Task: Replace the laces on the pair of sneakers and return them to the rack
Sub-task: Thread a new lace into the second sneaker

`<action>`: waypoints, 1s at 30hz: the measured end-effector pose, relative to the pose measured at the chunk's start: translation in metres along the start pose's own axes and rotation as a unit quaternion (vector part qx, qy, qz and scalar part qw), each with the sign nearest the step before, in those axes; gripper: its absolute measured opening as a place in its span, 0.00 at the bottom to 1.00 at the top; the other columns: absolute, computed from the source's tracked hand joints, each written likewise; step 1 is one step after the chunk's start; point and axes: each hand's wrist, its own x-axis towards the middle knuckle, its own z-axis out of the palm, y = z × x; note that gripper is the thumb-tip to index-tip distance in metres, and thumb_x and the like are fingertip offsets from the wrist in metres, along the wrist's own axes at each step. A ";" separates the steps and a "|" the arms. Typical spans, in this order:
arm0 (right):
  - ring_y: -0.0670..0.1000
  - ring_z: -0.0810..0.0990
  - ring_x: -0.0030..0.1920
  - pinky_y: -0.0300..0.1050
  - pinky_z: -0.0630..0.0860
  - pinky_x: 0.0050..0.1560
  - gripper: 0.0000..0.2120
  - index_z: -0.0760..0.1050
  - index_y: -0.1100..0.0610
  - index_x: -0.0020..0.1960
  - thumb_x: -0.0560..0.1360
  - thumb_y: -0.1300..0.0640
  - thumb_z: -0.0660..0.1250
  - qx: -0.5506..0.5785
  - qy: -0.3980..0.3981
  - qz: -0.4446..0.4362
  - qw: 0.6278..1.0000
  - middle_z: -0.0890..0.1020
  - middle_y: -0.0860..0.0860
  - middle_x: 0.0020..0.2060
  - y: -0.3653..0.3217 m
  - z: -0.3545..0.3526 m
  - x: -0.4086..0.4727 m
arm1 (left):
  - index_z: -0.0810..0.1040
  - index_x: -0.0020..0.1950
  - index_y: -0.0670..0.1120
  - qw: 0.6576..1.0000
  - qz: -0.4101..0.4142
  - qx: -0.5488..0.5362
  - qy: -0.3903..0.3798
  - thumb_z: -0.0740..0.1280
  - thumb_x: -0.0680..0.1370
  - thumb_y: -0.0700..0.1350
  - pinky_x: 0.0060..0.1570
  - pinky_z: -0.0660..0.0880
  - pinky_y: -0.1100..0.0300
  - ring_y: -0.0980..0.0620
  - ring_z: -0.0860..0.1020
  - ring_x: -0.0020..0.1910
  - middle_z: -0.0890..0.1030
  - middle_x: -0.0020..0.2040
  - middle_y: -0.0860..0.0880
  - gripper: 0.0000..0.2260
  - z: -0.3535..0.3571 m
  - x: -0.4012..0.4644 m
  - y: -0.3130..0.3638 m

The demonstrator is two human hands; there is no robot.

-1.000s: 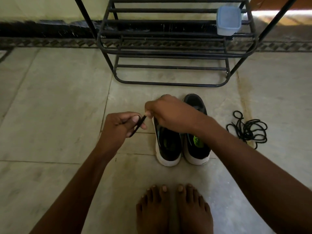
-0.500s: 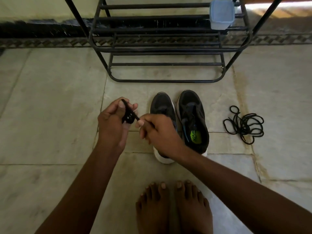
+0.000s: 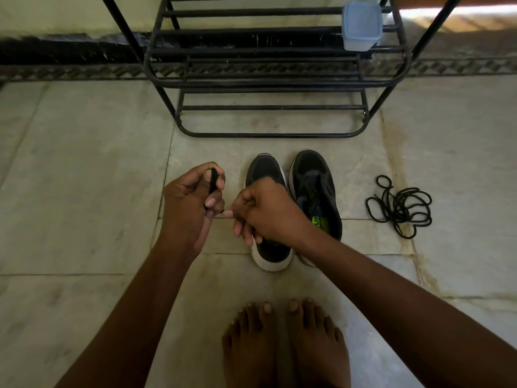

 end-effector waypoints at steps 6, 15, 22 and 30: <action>0.54 0.83 0.26 0.38 0.76 0.26 0.08 0.80 0.64 0.46 0.80 0.60 0.69 -0.073 -0.012 -0.012 0.997 0.86 0.55 0.34 0.009 0.004 -0.008 | 0.82 0.62 0.42 0.993 0.039 0.115 0.012 0.63 0.84 0.37 0.30 0.72 0.58 0.49 0.72 0.32 0.83 0.45 0.42 0.11 0.002 -0.004 -0.009; 0.45 0.82 0.36 0.35 0.77 0.40 0.05 0.83 0.57 0.49 0.80 0.57 0.69 -0.185 0.140 0.005 0.973 0.85 0.50 0.39 0.021 -0.041 -0.019 | 0.79 0.52 0.42 0.986 0.029 0.148 0.070 0.67 0.83 0.39 0.40 0.82 0.52 0.45 0.84 0.38 0.86 0.41 0.42 0.02 0.022 -0.001 -0.012; 0.50 0.83 0.46 0.40 0.78 0.48 0.06 0.86 0.58 0.49 0.76 0.55 0.74 -0.305 0.055 0.089 0.947 0.86 0.53 0.45 0.030 -0.094 -0.039 | 0.78 0.52 0.37 0.986 -0.055 0.151 -0.036 0.67 0.83 0.38 0.39 0.81 0.55 0.43 0.85 0.38 0.85 0.41 0.39 0.04 0.069 0.003 -0.024; 0.49 0.83 0.49 0.39 0.77 0.46 0.14 0.84 0.54 0.55 0.71 0.57 0.79 -0.261 0.028 0.110 0.959 0.85 0.50 0.47 0.054 -0.116 -0.051 | 0.85 0.48 0.44 0.979 -0.061 0.192 -0.031 0.72 0.79 0.38 0.50 0.80 0.61 0.55 0.85 0.48 0.87 0.45 0.50 0.03 0.107 -0.015 -0.043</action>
